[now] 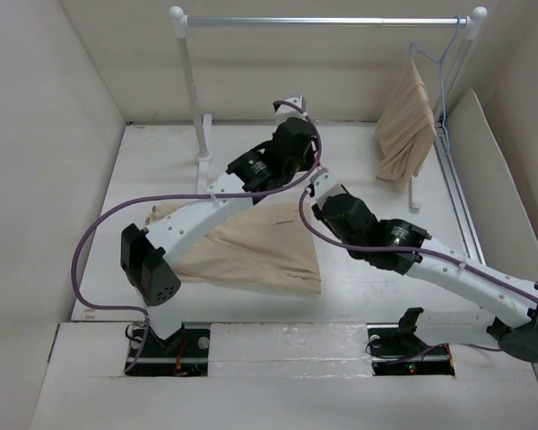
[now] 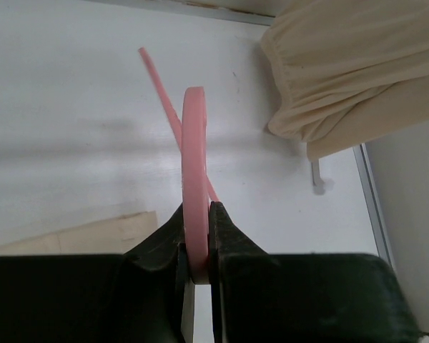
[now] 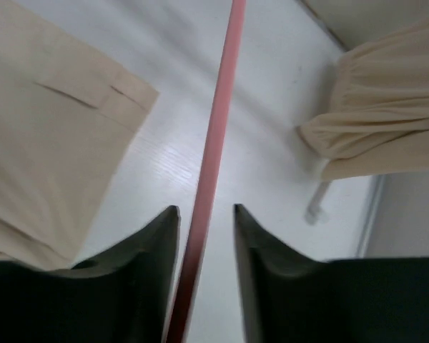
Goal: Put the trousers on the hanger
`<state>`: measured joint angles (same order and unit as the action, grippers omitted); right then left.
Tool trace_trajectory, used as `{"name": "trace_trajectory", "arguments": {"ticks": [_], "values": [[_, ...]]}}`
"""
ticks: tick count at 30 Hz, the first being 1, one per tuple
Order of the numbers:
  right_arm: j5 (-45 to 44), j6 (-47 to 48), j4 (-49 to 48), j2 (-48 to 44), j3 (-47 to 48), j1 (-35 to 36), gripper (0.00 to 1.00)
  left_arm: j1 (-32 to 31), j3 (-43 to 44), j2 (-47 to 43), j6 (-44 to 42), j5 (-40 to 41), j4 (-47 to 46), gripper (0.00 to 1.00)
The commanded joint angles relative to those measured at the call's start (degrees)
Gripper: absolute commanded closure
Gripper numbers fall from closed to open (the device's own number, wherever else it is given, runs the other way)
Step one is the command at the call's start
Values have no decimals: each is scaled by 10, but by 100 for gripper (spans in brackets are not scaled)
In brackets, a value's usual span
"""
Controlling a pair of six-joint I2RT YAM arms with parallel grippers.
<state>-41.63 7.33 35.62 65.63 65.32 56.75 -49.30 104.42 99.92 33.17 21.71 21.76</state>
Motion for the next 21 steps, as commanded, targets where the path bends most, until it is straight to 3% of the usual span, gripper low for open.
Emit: {"name": "trace_trajectory", "arguments": {"ticks": [1, 4, 8, 12, 16, 18, 19, 21], "values": [[9, -23, 37, -14, 10, 22, 56, 3, -34, -40, -2, 9, -36, 100], [65, -40, 67, -33, 3, 22, 26, 3, -97, -75, 22, -10, -62, 100], [153, -15, 95, -84, 13, 22, 9, 3, -200, -129, 80, -56, -104, 100], [306, 26, 69, -124, -7, -38, 11, -2, -293, -167, 142, -78, -159, 100], [412, 29, 14, -139, -47, -109, 45, -12, -346, -167, 162, -102, -188, 100], [464, 28, -9, -145, -51, -130, 42, -18, -380, -167, 162, -112, -206, 100], [480, 28, -21, -149, -63, -136, 26, -23, -392, -170, 163, -114, -212, 100], [552, 47, -33, -145, -68, -162, 16, -23, -429, -174, 173, -123, -234, 100]]}}
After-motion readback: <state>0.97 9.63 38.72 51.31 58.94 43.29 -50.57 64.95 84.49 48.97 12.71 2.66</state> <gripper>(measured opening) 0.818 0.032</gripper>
